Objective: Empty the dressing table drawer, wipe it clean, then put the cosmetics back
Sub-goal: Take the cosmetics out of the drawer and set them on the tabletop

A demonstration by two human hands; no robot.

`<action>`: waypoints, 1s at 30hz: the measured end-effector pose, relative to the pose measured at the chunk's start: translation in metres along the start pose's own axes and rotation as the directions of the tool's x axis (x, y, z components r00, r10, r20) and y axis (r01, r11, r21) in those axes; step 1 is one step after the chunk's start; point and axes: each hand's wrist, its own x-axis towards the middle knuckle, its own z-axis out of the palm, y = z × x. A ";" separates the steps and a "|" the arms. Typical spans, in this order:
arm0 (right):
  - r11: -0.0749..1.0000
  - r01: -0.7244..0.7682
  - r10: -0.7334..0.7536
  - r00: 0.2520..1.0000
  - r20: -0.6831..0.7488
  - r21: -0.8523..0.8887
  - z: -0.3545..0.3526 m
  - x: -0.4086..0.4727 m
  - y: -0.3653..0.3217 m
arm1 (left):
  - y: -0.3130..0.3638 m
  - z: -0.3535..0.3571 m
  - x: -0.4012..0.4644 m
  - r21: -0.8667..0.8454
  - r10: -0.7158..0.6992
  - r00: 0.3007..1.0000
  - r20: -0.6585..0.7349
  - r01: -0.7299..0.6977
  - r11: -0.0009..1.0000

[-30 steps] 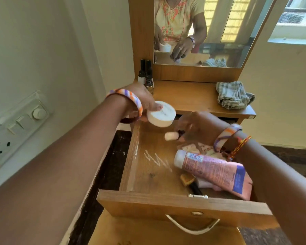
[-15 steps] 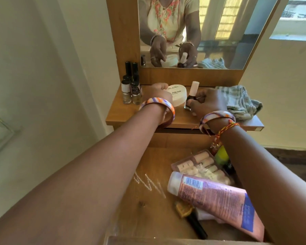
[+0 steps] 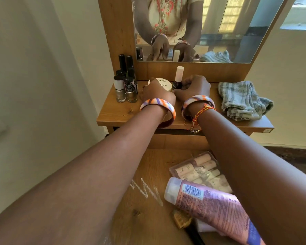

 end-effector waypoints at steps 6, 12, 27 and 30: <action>0.999 -0.047 0.047 0.998 0.030 -0.013 0.005 0.010 0.000 | 0.002 0.008 -0.002 -0.097 0.011 1.000 0.003 -0.011 0.995; 0.991 -0.019 0.025 0.999 0.039 -0.133 0.011 0.018 -0.005 | -0.002 0.015 -0.008 0.002 0.075 0.988 -0.138 -0.076 0.997; 0.991 0.071 -0.055 0.989 0.136 -0.116 0.004 0.007 0.006 | -0.008 0.025 -0.010 0.050 0.149 0.969 -0.199 -0.142 0.989; 0.986 0.080 -0.055 0.984 0.172 -0.143 0.000 -0.004 0.008 | -0.008 0.021 -0.015 -0.008 0.126 0.973 -0.194 -0.130 0.991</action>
